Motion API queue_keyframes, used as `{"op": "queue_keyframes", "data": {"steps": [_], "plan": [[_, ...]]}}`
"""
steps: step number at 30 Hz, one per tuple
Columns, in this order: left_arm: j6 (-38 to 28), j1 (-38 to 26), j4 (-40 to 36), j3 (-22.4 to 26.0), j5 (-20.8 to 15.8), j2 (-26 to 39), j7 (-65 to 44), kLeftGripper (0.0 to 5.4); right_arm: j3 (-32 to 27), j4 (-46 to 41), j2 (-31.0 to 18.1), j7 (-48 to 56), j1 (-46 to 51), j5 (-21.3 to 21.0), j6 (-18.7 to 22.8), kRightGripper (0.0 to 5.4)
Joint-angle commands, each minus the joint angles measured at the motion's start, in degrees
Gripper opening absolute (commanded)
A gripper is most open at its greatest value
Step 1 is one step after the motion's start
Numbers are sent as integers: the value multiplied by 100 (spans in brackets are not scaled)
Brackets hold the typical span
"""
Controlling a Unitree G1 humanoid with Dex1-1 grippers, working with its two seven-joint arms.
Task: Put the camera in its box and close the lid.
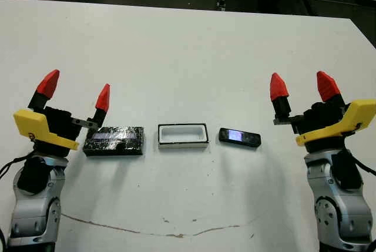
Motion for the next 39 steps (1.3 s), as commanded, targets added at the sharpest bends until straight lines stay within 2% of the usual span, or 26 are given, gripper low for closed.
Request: {"op": "queue_keyframes", "data": {"steps": [1,10,14,20,24,28,31,33,39], "plan": [[-34,26,26,-37,38,-11,13,538,-36,-21,-16,21,60,50,55,540],[18,24,-8,-94,-56,-31,-34,538,-40,-78,-139,81,115,21,218,540],[-14,21,7,-94,-110,-53,-9,538,-82,-62,-397,324,44,55,363,540],[25,31,-20,-122,-82,-20,-1,538,-169,122,-1236,1079,-273,-71,387,540],[59,31,-43,-138,-95,-28,7,538,-168,247,-2073,1672,-657,-142,741,540],[67,20,-45,-138,-101,-35,21,538,43,608,-2806,2417,-1189,-281,871,540],[85,12,-66,-141,-105,-30,24,538,351,1047,-3312,3296,-1729,-197,1075,540],[117,10,-86,-143,-103,-27,35,538,559,1347,-3524,3812,-2082,-159,1228,540],[194,-10,-116,-126,-180,-13,-3,538,1390,2529,-3768,5469,-3123,-358,1057,540]]}}
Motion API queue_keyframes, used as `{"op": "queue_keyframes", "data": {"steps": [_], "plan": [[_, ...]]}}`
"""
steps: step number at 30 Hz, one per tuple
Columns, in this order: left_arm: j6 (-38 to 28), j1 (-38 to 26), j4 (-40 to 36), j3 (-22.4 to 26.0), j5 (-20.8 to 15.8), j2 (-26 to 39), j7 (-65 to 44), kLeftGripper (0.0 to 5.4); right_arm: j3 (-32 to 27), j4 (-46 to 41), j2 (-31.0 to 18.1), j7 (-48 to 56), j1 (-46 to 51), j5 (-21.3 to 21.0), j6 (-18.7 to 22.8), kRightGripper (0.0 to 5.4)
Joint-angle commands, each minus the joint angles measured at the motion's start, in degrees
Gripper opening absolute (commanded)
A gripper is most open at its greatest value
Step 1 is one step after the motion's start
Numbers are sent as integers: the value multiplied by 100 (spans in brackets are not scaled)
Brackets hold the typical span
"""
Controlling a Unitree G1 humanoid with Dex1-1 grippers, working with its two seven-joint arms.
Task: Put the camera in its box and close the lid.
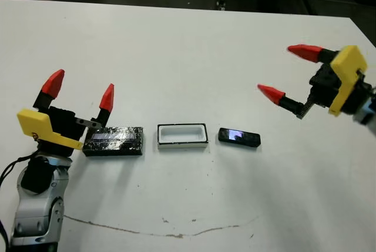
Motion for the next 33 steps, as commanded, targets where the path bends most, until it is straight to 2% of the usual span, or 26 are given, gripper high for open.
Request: {"op": "queue_keyframes", "data": {"steps": [1,7,13,16,24,28,33], "plan": [[82,-1,-20,0,-38,13,-11,538,453,646,-121,765,-519,-152,-46,540],[155,8,-76,2,-60,19,-6,538,979,1378,49,1585,-956,-474,-535,540],[120,-3,-58,-5,-65,16,-11,538,1263,1650,195,2027,-1081,-521,-208,540],[87,-5,-41,-15,-19,30,-14,538,1374,1824,284,2135,-1082,-621,-322,540],[99,21,-47,-20,-5,15,-2,538,1571,1949,432,2210,-1021,-836,-152,540],[80,26,-36,-18,8,19,-6,538,1599,1913,474,2164,-948,-959,-283,540],[87,42,-38,-12,19,21,4,538,1700,1902,497,2132,-862,-1217,-809,540]]}}
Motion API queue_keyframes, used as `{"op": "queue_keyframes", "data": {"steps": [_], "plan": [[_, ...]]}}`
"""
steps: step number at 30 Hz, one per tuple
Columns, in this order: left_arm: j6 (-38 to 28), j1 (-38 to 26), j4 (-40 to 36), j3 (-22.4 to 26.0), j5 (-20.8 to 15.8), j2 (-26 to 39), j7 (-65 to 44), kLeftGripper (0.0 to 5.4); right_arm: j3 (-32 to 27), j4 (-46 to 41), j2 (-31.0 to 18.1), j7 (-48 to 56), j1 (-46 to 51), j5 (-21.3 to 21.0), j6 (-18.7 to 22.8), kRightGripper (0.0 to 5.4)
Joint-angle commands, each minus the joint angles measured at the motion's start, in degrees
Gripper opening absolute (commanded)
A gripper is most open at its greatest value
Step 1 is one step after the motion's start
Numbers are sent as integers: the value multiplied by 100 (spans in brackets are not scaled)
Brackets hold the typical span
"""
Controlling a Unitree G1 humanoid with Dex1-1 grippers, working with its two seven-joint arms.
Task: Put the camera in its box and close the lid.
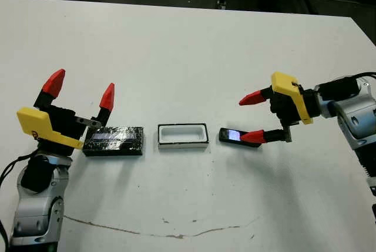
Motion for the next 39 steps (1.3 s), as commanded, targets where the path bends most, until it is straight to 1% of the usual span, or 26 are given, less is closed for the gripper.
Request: {"op": "queue_keyframes", "data": {"steps": [1,8,11,16,19,25,29,32,33,35,39], "plan": [[-17,50,25,-11,72,22,-11,538,93,-30,-16,-55,136,-220,-297,540],[-15,68,12,-8,77,6,-7,538,140,-77,11,-72,274,-388,-632,540],[-17,79,5,-9,112,3,17,538,186,-166,-10,-170,359,-545,-903,540],[-33,71,24,1,71,2,-23,538,191,-399,-54,-305,540,-744,-1184,540],[-92,65,61,-1,88,11,-45,538,187,-416,-28,-300,601,-733,-1045,540],[-112,59,81,-7,77,9,-46,538,153,-433,7,-414,736,-771,-1151,540],[-41,78,31,-4,60,-6,-6,538,136,-421,48,-513,809,-746,-980,540],[-39,82,29,-9,71,0,-10,538,70,-409,123,-631,896,-662,-693,540],[-73,77,46,-11,93,1,-11,539,63,-431,142,-659,910,-639,-461,531],[-110,75,62,-13,145,4,5,540,41,-469,180,-709,942,-588,-143,512],[-72,85,30,-9,149,8,10,540,-4,-423,275,-810,1012,-483,85,451]]}}
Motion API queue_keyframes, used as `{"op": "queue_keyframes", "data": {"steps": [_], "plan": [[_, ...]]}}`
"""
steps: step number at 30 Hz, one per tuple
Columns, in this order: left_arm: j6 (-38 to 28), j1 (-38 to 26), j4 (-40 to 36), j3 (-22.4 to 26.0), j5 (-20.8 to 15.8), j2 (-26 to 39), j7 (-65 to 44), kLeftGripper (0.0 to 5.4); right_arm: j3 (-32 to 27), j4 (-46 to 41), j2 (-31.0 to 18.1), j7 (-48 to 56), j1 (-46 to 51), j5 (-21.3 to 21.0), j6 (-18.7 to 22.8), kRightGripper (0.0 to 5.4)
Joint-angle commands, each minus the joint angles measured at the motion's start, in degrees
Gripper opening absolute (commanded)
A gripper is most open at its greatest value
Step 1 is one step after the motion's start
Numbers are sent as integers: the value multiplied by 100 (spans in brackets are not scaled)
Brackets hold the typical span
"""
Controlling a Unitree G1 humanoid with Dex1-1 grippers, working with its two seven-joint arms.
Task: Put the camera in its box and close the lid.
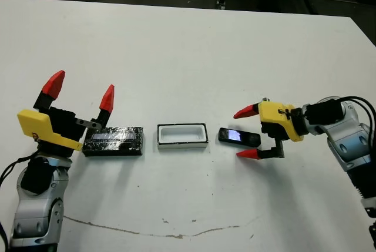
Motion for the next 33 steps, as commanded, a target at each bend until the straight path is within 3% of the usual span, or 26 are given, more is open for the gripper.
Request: {"op": "queue_keyframes", "data": {"steps": [1,7,18,25,28,33], "plan": [[34,40,-12,-8,31,1,23,540,-2,73,84,-179,195,18,253,437],[24,47,-11,-7,29,-22,56,540,-29,265,182,-268,161,127,521,345],[60,49,-34,-2,-5,-30,67,540,-46,521,219,-140,128,267,283,175],[23,45,-12,-4,18,-35,79,540,-68,559,204,-38,55,318,250,166],[-21,33,21,-9,16,-12,45,540,-240,520,218,-61,-94,483,494,166],[30,30,19,-12,14,1,51,540,-761,629,323,69,-741,1215,1595,166]]}}
